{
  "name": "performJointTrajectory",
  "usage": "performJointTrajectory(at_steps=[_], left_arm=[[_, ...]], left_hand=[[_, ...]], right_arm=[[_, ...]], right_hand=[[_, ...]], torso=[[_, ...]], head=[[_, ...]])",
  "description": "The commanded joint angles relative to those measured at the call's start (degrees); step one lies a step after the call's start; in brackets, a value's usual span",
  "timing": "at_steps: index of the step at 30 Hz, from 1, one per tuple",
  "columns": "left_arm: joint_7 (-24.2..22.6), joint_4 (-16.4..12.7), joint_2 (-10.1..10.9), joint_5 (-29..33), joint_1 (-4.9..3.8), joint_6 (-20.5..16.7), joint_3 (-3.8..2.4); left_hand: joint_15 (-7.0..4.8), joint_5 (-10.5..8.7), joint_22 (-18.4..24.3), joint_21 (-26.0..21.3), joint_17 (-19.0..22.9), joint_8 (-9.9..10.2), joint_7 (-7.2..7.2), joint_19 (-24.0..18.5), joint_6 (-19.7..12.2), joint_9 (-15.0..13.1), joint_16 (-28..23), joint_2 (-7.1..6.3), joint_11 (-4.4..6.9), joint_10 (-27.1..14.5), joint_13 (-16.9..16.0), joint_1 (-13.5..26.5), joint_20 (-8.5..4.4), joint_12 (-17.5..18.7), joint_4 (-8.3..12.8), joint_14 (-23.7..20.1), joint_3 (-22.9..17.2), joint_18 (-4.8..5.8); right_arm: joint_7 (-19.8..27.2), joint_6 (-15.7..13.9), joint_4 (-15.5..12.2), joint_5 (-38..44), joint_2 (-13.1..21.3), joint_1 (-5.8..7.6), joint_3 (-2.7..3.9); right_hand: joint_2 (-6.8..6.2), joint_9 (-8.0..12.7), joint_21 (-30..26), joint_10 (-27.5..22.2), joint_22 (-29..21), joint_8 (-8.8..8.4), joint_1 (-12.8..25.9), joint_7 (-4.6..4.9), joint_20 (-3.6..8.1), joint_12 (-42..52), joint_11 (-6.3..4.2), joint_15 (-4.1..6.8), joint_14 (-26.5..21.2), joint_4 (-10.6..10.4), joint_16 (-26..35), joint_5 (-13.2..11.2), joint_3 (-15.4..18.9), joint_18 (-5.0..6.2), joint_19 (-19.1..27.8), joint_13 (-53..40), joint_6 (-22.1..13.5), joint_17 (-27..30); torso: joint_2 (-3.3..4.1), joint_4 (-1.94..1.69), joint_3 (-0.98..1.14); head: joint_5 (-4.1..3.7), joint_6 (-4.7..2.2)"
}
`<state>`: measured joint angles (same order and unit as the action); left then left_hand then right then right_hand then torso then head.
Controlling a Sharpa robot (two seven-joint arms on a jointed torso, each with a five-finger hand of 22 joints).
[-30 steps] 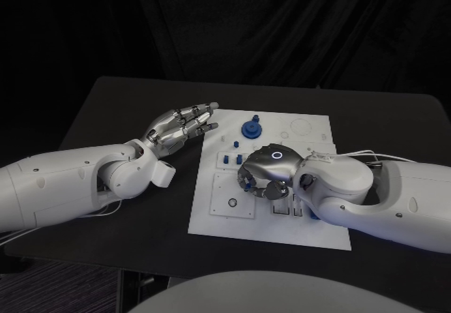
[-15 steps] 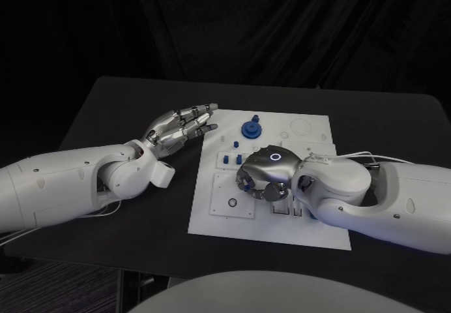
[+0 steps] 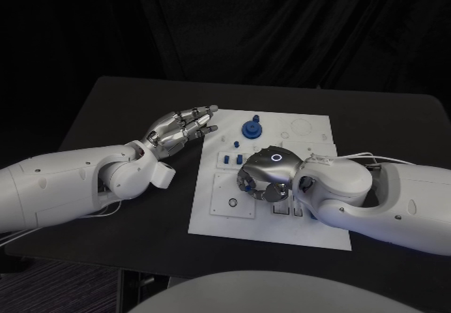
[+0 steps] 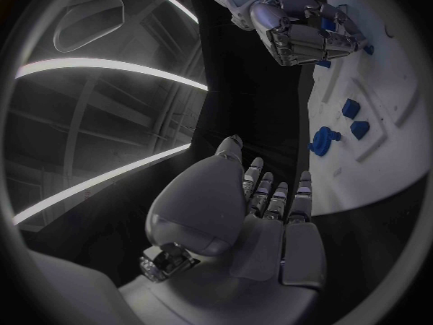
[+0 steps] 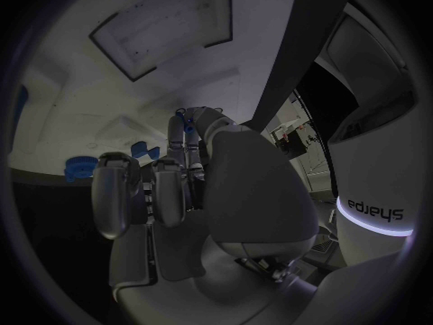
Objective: Assemble the parts on the task board
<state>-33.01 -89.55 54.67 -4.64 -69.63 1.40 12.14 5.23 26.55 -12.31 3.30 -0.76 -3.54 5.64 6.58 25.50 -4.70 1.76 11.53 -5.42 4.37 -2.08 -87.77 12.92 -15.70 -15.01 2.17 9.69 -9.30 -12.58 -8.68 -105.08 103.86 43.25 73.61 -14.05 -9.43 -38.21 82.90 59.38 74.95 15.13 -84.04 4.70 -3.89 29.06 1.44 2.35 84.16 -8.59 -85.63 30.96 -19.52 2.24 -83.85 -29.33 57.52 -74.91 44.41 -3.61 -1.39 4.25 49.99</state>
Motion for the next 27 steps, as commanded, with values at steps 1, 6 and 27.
performJointTrajectory(at_steps=[1,6,27], left_arm=[[-0.14,-0.05,-0.1,0.26,0.13,0.74,-0.05],[0.11,-0.02,-0.08,0.26,0.23,0.76,-0.05],[0.85,0.17,-0.21,0.26,0.56,0.99,-0.05]], left_hand=[[0.33,-0.11,0.05,-0.24,-0.06,-0.25,0.29,-0.32,-0.2,-0.05,0.08,-0.1,-0.24,0.0,-0.04,-0.1,0.26,0.24,-0.27,0.11,-0.02,-1.05],[0.4,-0.15,0.05,-0.23,-0.07,-0.22,0.29,-0.32,-0.34,-0.03,0.12,-0.1,-0.24,-0.14,0.0,-0.08,0.31,0.47,-0.32,0.14,-0.03,-1.05],[0.43,-0.16,0.03,-0.23,-0.08,-0.23,0.28,-0.31,-0.26,-0.05,0.14,-0.1,-0.23,-0.2,0.0,-0.07,0.34,0.51,-0.34,0.16,-0.04,-1.05]], right_arm=[[-0.91,1.04,0.06,0.52,0.16,-0.24,-0.08],[-0.88,0.97,0.04,0.52,0.21,-0.25,-0.08],[-0.37,1.06,0.45,0.52,0.03,-0.26,-0.08]], right_hand=[[0.18,0.07,-0.39,0.44,12.53,0.03,0.32,0.63,0.16,-0.38,0.07,0.14,4.52,0.0,0.35,-0.19,0.14,-0.34,-2.61,0.07,1.07,-9.91],[0.23,0.11,-0.43,0.41,12.51,-0.08,0.44,0.63,0.16,-0.5,0.1,0.13,4.5,-0.08,0.41,-0.21,0.16,-0.33,-2.6,0.11,1.07,-9.85],[0.66,0.33,-0.91,0.25,12.37,-1.15,1.13,0.81,-0.1,-3.25,0.54,-0.23,4.36,-0.48,0.86,-0.27,0.04,-0.25,-2.39,1.81,0.98,-9.37]], torso=[[0.01,-0.02,0.02],[0.0,0.01,0.01],[0.03,-0.1,-0.05]], head=[[0.05,0.01],[0.06,0.01],[-0.2,0.01]])
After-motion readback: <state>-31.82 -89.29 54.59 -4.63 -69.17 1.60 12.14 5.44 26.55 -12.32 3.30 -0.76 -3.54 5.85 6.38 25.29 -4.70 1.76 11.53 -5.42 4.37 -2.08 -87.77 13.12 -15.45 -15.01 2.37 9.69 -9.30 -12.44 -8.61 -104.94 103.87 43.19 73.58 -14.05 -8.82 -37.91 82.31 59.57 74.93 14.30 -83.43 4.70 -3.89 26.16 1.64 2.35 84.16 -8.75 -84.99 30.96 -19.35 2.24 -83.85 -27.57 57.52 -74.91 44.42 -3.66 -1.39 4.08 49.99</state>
